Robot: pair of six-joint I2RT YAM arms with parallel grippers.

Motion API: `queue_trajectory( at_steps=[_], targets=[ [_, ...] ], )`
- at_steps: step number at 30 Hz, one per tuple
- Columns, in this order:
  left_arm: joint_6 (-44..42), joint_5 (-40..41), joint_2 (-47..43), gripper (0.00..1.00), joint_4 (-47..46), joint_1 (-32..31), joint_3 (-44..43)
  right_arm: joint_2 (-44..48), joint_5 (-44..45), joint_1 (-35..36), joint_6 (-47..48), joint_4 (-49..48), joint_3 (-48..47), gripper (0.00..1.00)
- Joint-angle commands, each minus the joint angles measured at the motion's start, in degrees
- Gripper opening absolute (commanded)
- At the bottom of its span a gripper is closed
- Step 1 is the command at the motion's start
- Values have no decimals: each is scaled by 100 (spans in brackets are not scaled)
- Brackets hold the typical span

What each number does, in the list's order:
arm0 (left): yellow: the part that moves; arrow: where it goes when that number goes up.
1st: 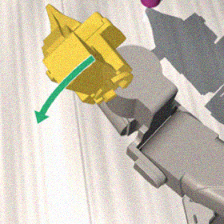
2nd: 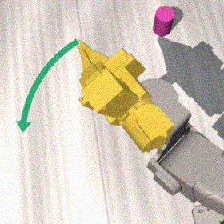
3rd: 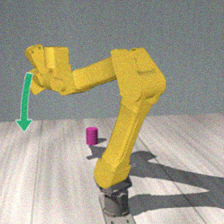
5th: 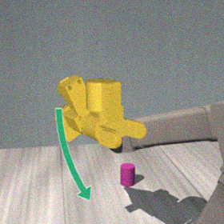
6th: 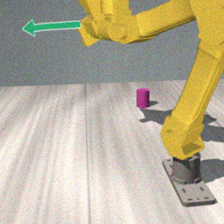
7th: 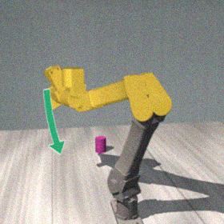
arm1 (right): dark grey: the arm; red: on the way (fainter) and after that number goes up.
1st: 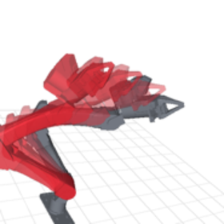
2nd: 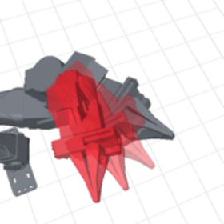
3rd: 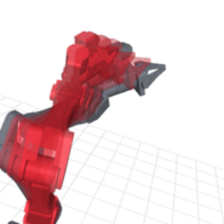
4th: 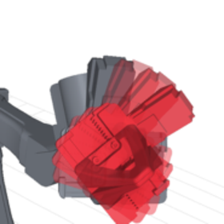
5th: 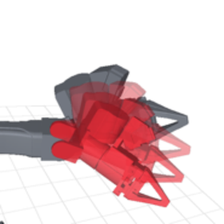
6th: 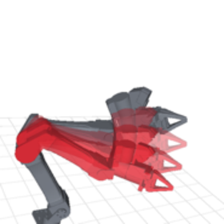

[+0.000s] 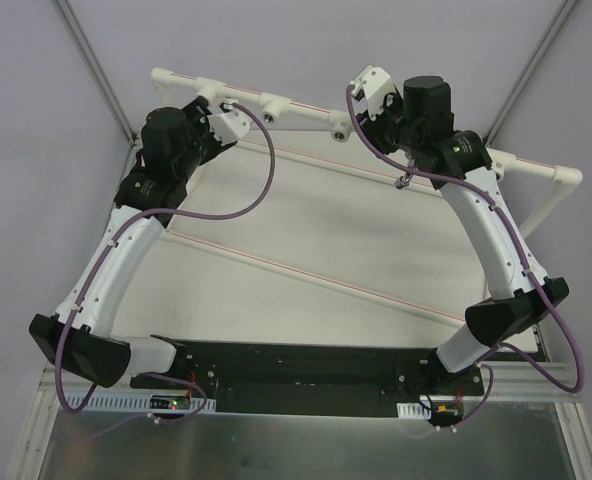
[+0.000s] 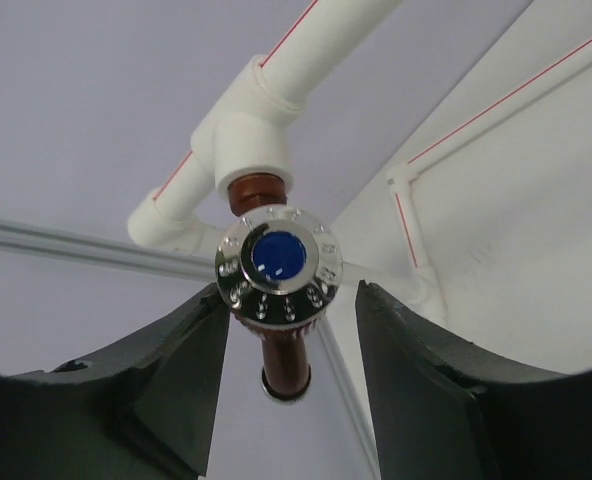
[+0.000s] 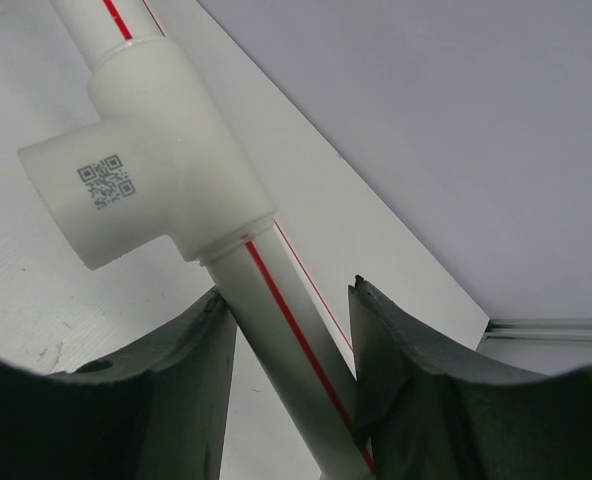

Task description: Install the water faucets

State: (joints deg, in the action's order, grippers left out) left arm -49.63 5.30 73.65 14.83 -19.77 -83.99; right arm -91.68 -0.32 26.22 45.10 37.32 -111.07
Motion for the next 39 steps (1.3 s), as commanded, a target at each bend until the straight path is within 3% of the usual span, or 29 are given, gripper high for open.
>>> queue_trajectory(
  at_steps=[1,5,9,12,15,18,20,21,23,27,32,36,39],
  targets=[
    [-1074,243,299,52,-620,-1,66,-228,-162,59,-784,513,208,0],
    [-1663,445,431,50,-981,-1,268,-228,-179,50,-784,513,199,0],
    [-2374,236,326,32,-982,-18,619,-263,-171,50,-775,504,199,0],
    [-3262,-186,54,24,-851,-106,1102,-272,-162,59,-784,496,182,0],
    [-3632,-74,-26,20,-404,-299,1314,-307,-144,59,-775,496,147,0],
    [-3835,67,-183,22,-244,-413,1708,-333,-144,59,-766,496,129,0],
    [-3739,24,-324,33,-261,-422,1798,-350,-135,50,-757,504,112,0],
    [-3556,-20,-403,44,-305,-422,1720,-359,-144,41,-757,496,94,0],
    [-2776,-178,-517,66,-462,-422,1396,-394,-144,50,-766,504,59,0],
    [-466,-267,-694,91,-876,-422,421,-447,-153,50,-775,513,-11,0],
    [3461,585,-729,99,-702,-204,-688,-482,-179,50,-792,531,-47,0],
    [6563,209,-939,99,141,858,-866,-491,-188,50,-792,539,-20,0],
    [8192,-248,-1168,99,231,1431,-410,-509,-214,50,-801,531,-29,0]
  ],
)
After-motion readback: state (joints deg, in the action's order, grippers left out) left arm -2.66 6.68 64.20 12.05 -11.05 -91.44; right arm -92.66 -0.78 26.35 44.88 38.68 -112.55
